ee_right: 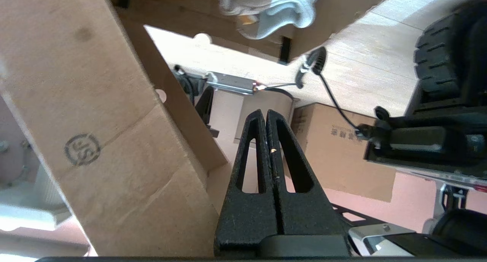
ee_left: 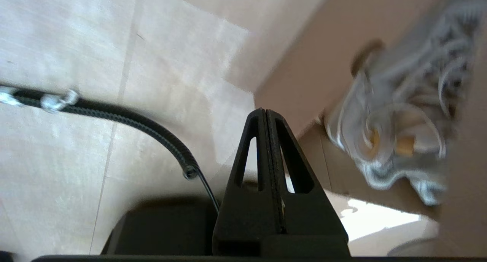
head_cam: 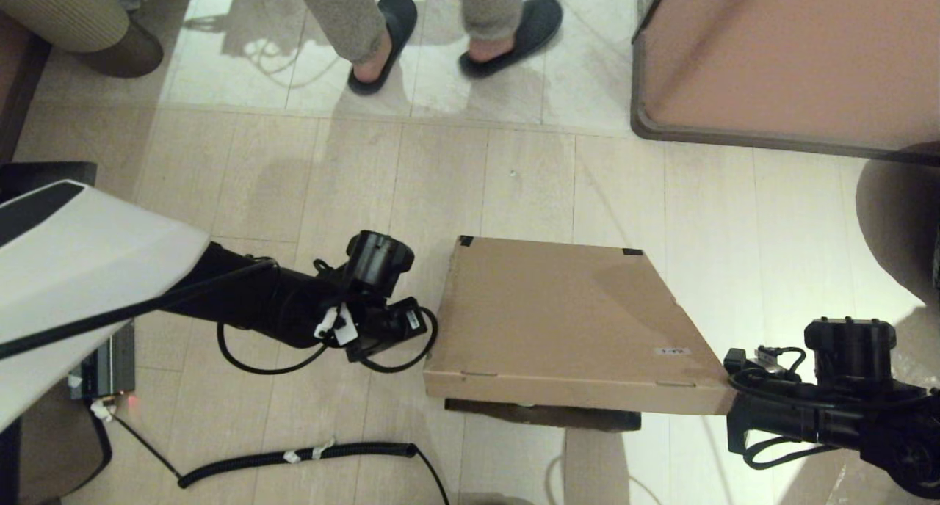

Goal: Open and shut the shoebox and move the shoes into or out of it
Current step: Open the shoe box

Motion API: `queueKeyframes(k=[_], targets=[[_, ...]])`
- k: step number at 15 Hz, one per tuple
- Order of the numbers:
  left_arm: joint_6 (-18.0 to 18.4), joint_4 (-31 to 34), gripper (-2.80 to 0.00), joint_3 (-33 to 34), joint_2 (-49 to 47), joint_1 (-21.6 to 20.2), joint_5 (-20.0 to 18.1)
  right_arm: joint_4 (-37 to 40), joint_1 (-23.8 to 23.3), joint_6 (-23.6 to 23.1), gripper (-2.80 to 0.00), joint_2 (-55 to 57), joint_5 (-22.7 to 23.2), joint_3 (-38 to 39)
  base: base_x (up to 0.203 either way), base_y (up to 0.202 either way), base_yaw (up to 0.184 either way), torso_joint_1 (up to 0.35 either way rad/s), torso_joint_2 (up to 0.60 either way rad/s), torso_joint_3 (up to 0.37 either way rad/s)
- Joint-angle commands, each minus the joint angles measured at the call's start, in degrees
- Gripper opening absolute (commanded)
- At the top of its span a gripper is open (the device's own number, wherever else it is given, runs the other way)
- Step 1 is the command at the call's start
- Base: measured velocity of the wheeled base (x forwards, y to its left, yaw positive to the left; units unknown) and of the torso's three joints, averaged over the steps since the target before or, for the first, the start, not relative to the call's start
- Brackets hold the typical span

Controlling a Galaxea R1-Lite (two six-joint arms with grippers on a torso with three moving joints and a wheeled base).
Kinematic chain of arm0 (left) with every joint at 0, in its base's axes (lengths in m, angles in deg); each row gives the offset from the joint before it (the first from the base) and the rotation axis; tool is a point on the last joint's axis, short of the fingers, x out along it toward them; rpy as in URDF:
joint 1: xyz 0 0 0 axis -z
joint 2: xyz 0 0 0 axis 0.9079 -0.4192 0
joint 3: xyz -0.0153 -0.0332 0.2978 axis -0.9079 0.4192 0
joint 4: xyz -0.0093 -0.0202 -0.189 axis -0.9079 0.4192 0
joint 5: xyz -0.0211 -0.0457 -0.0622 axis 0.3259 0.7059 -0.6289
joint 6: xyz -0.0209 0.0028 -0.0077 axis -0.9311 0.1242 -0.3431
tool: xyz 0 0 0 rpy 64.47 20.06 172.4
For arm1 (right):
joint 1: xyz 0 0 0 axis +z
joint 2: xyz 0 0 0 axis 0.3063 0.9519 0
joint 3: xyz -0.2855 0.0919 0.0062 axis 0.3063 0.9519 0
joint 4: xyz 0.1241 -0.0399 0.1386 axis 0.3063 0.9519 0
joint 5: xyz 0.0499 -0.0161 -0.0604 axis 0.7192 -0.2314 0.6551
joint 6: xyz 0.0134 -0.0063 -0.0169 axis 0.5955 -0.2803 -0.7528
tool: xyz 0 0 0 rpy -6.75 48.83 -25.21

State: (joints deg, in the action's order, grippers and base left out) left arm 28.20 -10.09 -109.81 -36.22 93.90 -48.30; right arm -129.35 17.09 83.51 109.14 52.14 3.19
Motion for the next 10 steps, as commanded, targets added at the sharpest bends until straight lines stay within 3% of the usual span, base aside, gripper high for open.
queueKeyframes(k=[1, 5, 10], targets=[[-0.3, 0.0, -2.8, 0.0, 1.5, -1.4, 0.6, 0.2, -0.1, 0.5, -2.8, -3.8, 0.3, 0.0, 0.0, 0.0, 0.0, 0.0, 0.0, 0.0], [-0.3, 0.4, -2.8, 0.3, 4.1, -2.8, 0.7, 7.8, -0.1, 0.9, -2.8, -10.3, 0.9, -5.8, 0.0, 0.0, 0.0, 0.0, 0.0, 0.0], [-0.4, 0.3, -2.8, 2.0, 6.5, -2.8, 1.4, 11.3, -0.1, 8.3, -2.8, -12.9, 0.0, -17.8, 0.0, 0.0, 0.0, 0.0, 0.0, 0.0]])
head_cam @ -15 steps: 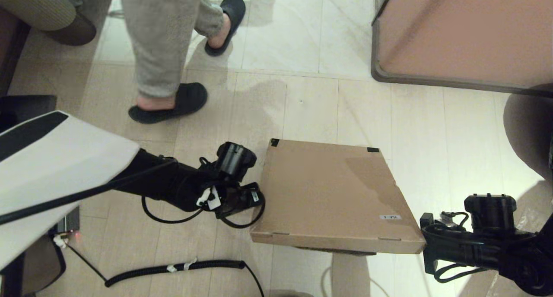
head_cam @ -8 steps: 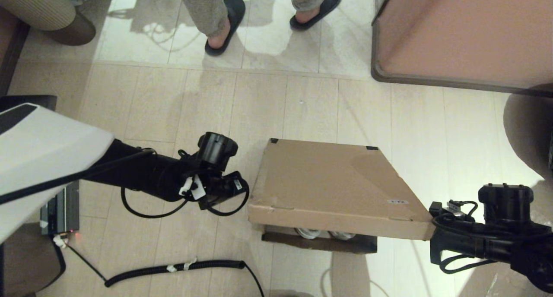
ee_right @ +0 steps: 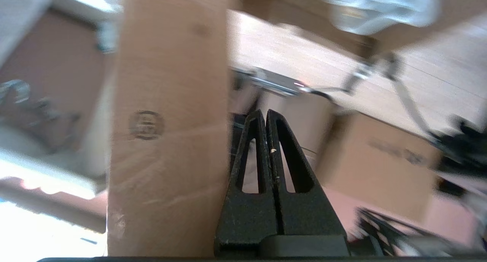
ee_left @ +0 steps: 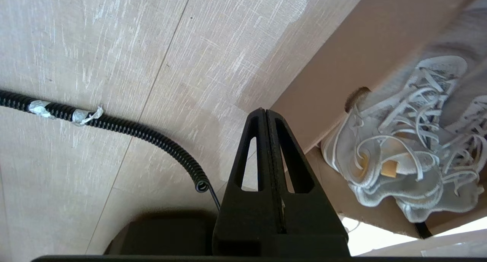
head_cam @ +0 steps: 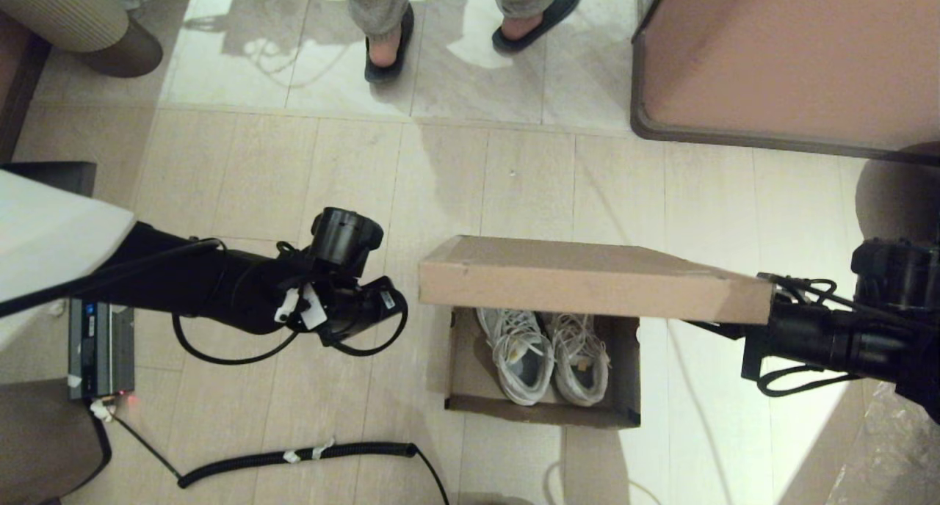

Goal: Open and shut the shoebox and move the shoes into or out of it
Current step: Open the shoe box

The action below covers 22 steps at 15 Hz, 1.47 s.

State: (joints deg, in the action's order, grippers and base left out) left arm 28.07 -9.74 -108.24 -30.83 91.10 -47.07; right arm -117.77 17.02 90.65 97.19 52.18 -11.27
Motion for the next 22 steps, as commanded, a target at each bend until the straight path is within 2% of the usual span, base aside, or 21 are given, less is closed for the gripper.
queueKeyframes(k=[1, 9, 13, 15, 16, 17, 18, 19, 20, 21, 22], targets=[[-0.3, -0.1, -2.8, 0.7, 1.6, 0.0, 0.1, -0.2, 0.0, 1.8, -2.8, -0.1, -0.6, -6.3, 0.0, 0.0, 0.0, 0.0, 0.0, 0.0], [-0.6, -0.7, -2.8, 0.7, 2.3, 4.9, 0.2, -0.3, 0.0, 3.4, -2.8, 13.7, -9.9, -29.0, 0.0, 0.0, 0.0, 0.0, 0.0, 0.0], [-1.3, -0.7, -2.8, 0.8, 1.9, 4.9, 0.4, -0.1, -0.1, 3.4, -2.8, 18.4, -10.7, -33.5, 0.0, 0.0, 0.0, 0.0, 0.0, 0.0], [-1.3, -0.7, -2.8, 0.8, 1.8, 4.8, 0.6, 0.8, -0.1, 1.3, -2.8, 18.6, -10.8, -33.4, 0.0, 0.0, 0.0, 0.0, 0.0, 0.0], [-1.2, -0.9, -2.8, 0.7, 1.6, 4.7, 0.7, 2.2, 0.1, -2.8, -2.8, 18.0, -10.8, -32.6, 0.0, 0.0, 0.0, 0.0, 0.0, 0.0], [-1.2, -1.2, -2.8, 0.7, 1.4, 4.7, 1.2, 4.7, 0.5, -9.1, -2.8, 17.2, -11.1, -31.0, 0.0, 0.0, 0.0, 0.0, 0.0, 0.0], [-1.1, -1.9, -2.8, 0.7, 0.9, 4.7, 1.9, 7.7, 1.1, -17.8, -2.8, 16.4, -12.9, -29.3, 0.0, 0.0, 0.0, 0.0, 0.0, 0.0], [-0.9, -2.8, -2.8, 0.7, 0.2, 4.6, 2.3, 11.5, 2.3, -28.5, -2.8, 15.8, -17.1, -27.5, 0.0, 0.0, 0.0, 0.0, 0.0, 0.0], [-0.7, -2.9, -2.8, 0.7, -0.2, 4.7, 2.3, 15.3, 3.7, -38.2, -2.8, 15.2, -24.4, -25.1, 0.0, 0.0, 0.0, 0.0, 0.0, 0.0], [-0.6, -2.8, -2.8, 0.7, -0.5, 4.6, 2.3, 17.8, 4.9, -43.7, -2.8, 14.3, -30.8, -21.5, 0.0, 0.0, 0.0, 0.0, 0.0, 0.0], [0.1, -2.8, -2.8, 0.8, -1.4, 4.5, 2.4, 19.3, 5.6, -45.8, -2.8, 13.3, -33.3, -18.5, 0.0, 0.0, 0.0, 0.0, 0.0, 0.0]])
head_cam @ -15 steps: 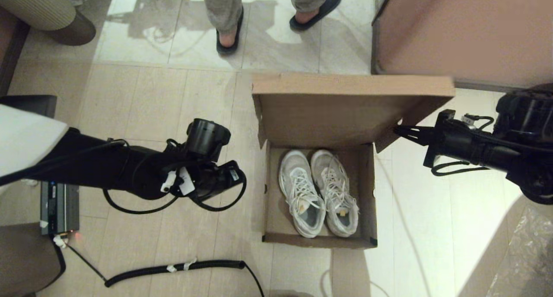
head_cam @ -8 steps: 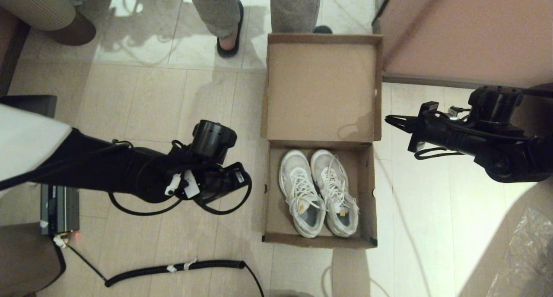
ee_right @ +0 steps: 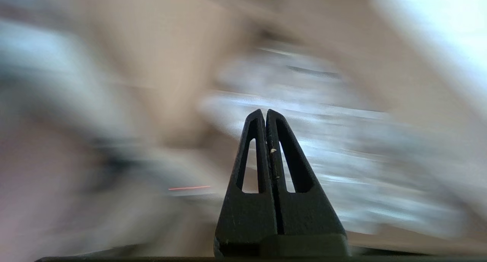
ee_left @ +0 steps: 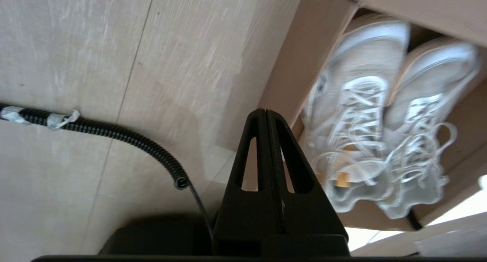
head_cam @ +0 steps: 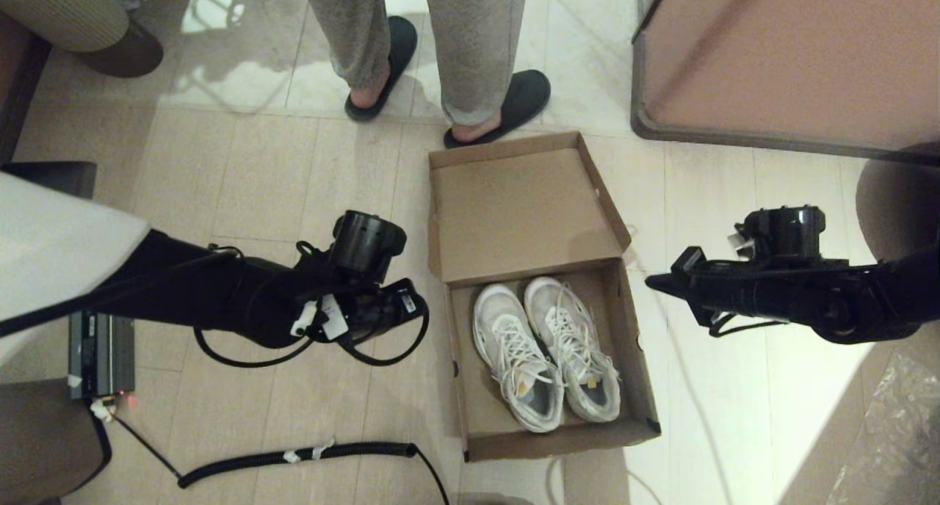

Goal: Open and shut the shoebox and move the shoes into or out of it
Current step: Open the shoe box, then put the shoes out of the shoe box

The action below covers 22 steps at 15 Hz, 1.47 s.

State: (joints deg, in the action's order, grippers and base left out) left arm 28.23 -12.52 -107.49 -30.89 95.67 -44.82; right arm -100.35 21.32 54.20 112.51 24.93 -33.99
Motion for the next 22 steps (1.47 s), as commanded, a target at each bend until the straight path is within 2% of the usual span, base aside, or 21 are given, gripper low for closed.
queueKeyframes(k=[1, 3, 7, 10, 12, 19, 22], targets=[[1.2, 0.2, -2.8, 0.1, -2.9, -0.2, 0.2, 2.6, 1.5, -10.6, -2.8, -2.5, -7.3, 5.9, 0.0, 0.0, 0.0, 0.0, 0.0, 0.0], [2.6, -0.2, -2.8, -1.0, -6.5, -0.2, 0.3, 2.8, 1.4, -12.0, -2.8, -1.7, -8.0, 7.0, 0.0, 0.0, 0.0, 0.0, 0.0, 0.0], [2.7, -0.9, -2.8, -13.6, -15.4, -0.1, 2.7, 0.9, 1.1, -12.6, -2.8, 0.6, -10.4, 7.9, 0.0, 0.0, 0.0, 0.0, 0.0, 0.0], [2.7, -3.0, -2.8, -20.8, -21.4, -0.2, 3.9, -7.5, 1.1, -19.5, -2.8, 7.3, -16.8, 10.0, 0.0, 0.0, 0.0, 0.0, 0.0, 0.0], [2.7, -4.0, -2.8, -25.2, -24.3, -0.3, 4.0, -13.2, 1.3, -22.4, -2.8, 9.2, -18.3, 14.0, 0.0, 0.0, 0.0, 0.0, 0.0, 0.0], [2.4, -4.0, -2.8, -40.4, -30.9, -0.3, 3.5, -14.2, 1.7, -22.2, -2.8, 9.3, -18.2, 20.5, 0.0, 0.0, 0.0, 0.0, 0.0, 0.0], [2.4, -7.8, -2.8, -40.5, -31.2, -0.4, 3.4, -14.2, 3.1, -22.1, -2.8, 8.8, -18.4, 22.2, 0.0, 0.0, 0.0, 0.0, 0.0, 0.0]])
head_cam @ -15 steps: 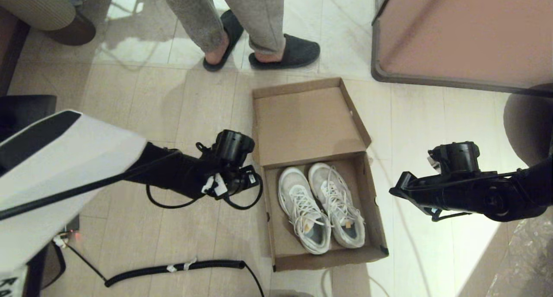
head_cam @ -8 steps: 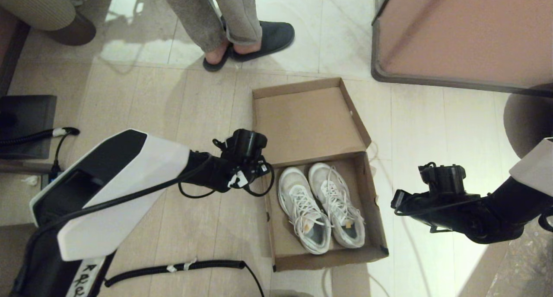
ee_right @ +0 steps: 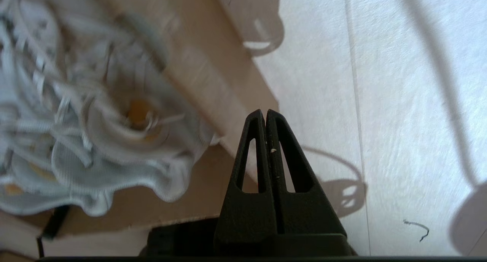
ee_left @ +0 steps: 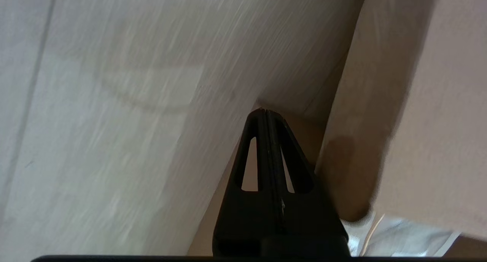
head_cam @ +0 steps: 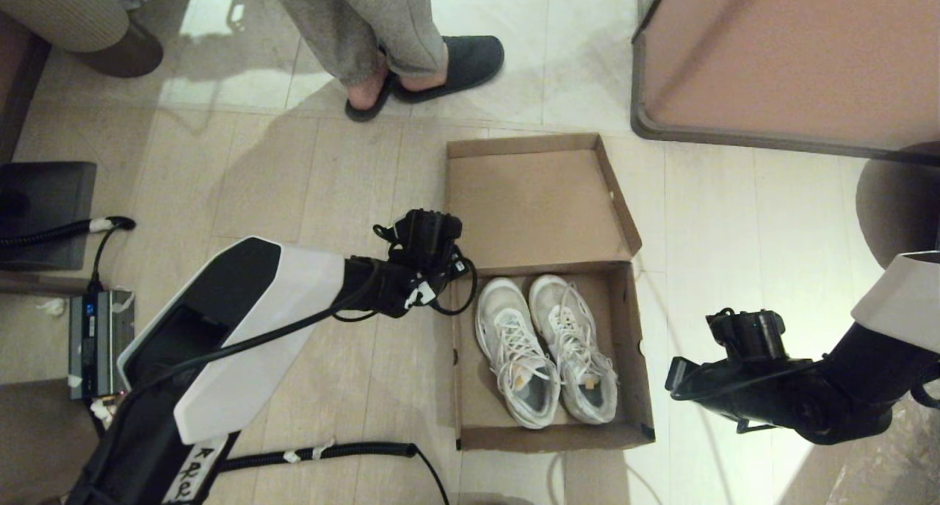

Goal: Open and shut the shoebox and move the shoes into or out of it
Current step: Put the shoes out of the shoe box

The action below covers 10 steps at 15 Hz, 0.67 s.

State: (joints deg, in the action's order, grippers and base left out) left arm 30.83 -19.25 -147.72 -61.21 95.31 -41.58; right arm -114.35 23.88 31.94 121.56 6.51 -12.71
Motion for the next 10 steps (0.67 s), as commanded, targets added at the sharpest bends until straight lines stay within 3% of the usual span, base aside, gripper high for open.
queueKeyframes(k=[1, 6, 10], targets=[[-0.2, -3.3, -2.8, -0.3, -1.1, 0.0, 0.1, -0.2, 0.9, 0.2, -2.8, -0.7, 0.0, 2.0, 0.0, 0.0, 0.0, 0.0, 0.0, 0.0], [-0.1, -4.5, -2.8, 0.6, 0.1, 0.0, -0.4, -0.2, 1.8, 0.3, -2.8, -3.9, -0.1, 4.4, 0.0, 0.0, 0.0, 0.0, 0.0, 0.0], [-0.1, -4.1, -2.8, 9.5, 5.8, -0.5, 0.9, -0.2, 4.0, 0.3, -2.8, -10.0, -0.6, 9.6, 0.0, 0.0, 0.0, 0.0, 0.0, 0.0]])
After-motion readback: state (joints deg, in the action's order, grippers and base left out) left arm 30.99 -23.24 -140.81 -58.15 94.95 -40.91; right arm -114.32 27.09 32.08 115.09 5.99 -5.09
